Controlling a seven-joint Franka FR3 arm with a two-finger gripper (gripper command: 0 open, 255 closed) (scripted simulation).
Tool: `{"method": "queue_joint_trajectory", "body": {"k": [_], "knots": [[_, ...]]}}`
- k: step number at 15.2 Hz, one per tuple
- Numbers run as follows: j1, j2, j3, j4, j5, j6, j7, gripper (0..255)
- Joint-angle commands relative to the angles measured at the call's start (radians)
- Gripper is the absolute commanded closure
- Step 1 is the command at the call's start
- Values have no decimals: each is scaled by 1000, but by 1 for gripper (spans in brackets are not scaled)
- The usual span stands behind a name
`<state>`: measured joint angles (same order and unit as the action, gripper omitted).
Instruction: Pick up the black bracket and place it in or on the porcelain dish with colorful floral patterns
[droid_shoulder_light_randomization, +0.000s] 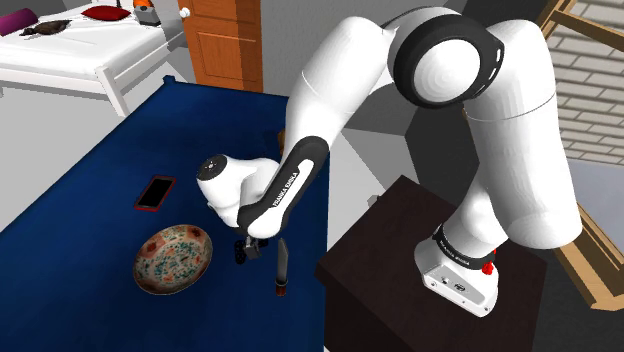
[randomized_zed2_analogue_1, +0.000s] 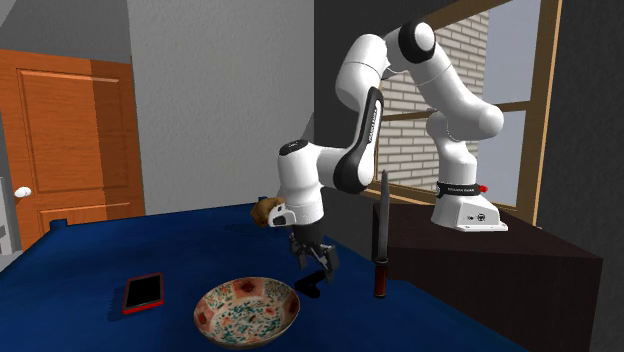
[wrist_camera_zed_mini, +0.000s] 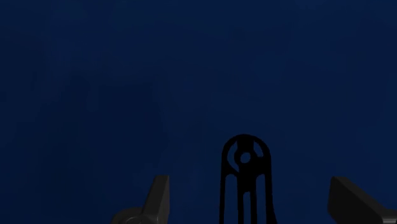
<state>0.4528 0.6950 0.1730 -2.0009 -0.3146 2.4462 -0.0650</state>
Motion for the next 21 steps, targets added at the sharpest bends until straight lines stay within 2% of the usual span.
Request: {"method": "queue_joint_trajectory", "body": {"k": [1,9,10,21], "knots": [[2,17,-5,2,-6,15,3,0],[2,17,-5,2,-6,14,3,0],[2,17,-5,2,-6,14,3,255],[-2,-9,1,-8,0,-1,-1,255]]}}
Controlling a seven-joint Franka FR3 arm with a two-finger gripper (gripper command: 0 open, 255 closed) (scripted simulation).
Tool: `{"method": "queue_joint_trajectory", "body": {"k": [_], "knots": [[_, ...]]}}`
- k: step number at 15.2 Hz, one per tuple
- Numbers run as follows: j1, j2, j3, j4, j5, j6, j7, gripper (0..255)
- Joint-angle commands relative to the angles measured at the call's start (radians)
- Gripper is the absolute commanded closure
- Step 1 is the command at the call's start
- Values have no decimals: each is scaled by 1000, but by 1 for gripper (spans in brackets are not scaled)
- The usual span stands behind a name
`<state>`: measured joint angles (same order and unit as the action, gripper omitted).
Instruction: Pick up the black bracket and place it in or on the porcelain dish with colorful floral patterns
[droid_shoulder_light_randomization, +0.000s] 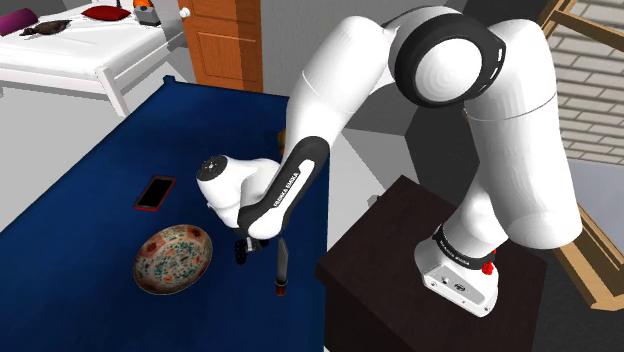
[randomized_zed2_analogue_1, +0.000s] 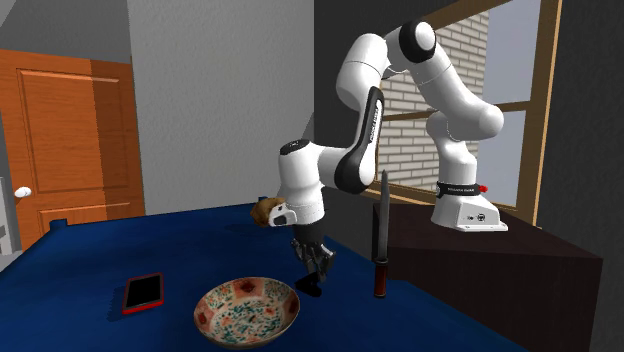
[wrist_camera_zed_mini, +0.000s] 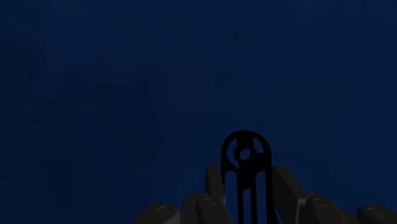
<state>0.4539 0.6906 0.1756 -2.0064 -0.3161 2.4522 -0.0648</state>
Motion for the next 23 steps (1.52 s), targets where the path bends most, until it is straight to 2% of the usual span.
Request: {"method": "queue_joint_trajectory", "body": {"k": [1,22,23], "knots": [[-6,-17,2,-7,5,-14,-4,255],[-46,-255,58,-58,83,-196,-65,255],[-34,-227,59,-10,81,-218,-57,255]]}}
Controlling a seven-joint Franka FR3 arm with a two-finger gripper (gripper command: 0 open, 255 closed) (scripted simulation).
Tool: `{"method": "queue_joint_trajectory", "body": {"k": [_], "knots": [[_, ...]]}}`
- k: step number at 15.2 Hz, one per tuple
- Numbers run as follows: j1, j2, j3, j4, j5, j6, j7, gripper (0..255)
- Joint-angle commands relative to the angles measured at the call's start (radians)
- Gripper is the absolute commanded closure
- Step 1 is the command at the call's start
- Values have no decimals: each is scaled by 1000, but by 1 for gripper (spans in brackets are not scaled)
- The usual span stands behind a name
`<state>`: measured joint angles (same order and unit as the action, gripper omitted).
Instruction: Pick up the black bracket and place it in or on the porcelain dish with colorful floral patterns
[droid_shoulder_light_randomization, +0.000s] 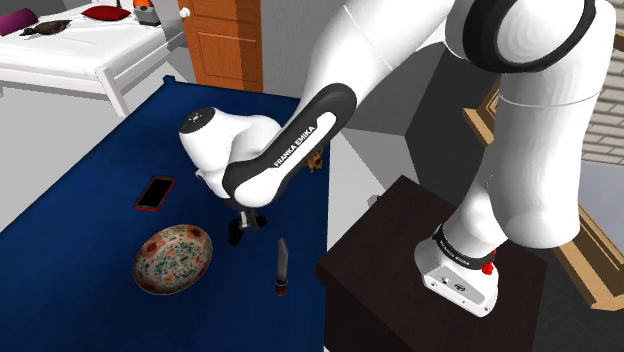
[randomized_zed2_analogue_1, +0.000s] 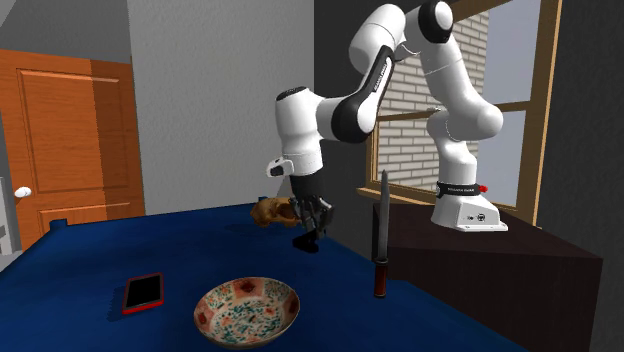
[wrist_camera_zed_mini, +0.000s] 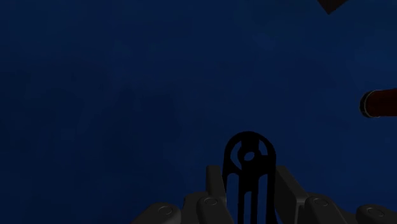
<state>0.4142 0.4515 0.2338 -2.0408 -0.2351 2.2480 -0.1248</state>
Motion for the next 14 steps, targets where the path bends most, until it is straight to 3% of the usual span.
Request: {"method": "queue_joint_trajectory", "body": {"k": [1,9,14], "knots": [[17,41,2,74,-1,-36,10,255],[118,305,0,544,-9,-249,45,255],[201,543,-11,984,-12,-446,39,255]]}}
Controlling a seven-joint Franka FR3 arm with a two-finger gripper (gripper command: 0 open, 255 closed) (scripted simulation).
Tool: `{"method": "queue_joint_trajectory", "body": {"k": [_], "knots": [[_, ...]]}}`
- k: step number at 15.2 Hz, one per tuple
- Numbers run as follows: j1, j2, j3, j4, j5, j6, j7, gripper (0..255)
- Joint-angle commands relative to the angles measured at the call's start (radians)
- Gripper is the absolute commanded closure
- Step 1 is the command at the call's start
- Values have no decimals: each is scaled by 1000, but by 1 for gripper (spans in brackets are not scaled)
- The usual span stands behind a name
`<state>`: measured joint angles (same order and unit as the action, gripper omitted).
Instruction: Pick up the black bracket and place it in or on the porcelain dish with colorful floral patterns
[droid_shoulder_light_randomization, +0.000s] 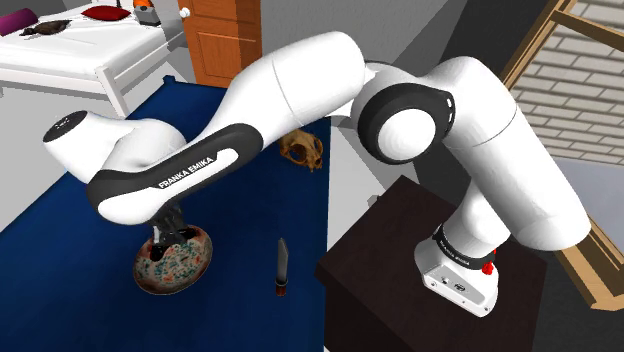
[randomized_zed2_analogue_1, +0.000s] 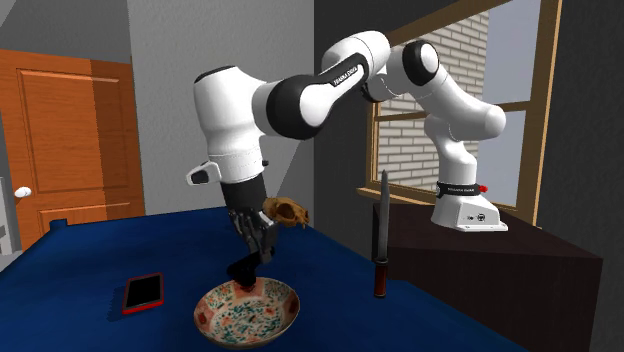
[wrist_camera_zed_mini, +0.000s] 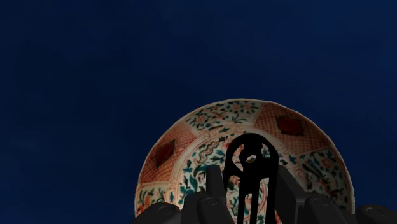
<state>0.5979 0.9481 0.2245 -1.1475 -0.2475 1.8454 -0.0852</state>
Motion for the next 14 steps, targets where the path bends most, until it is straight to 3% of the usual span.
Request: {"method": "queue_joint_trajectory", "body": {"k": [1,14], "knots": [[18,54,-3,91,0,-36,0,255],[27,171,-16,124,-12,48,5,255]]}}
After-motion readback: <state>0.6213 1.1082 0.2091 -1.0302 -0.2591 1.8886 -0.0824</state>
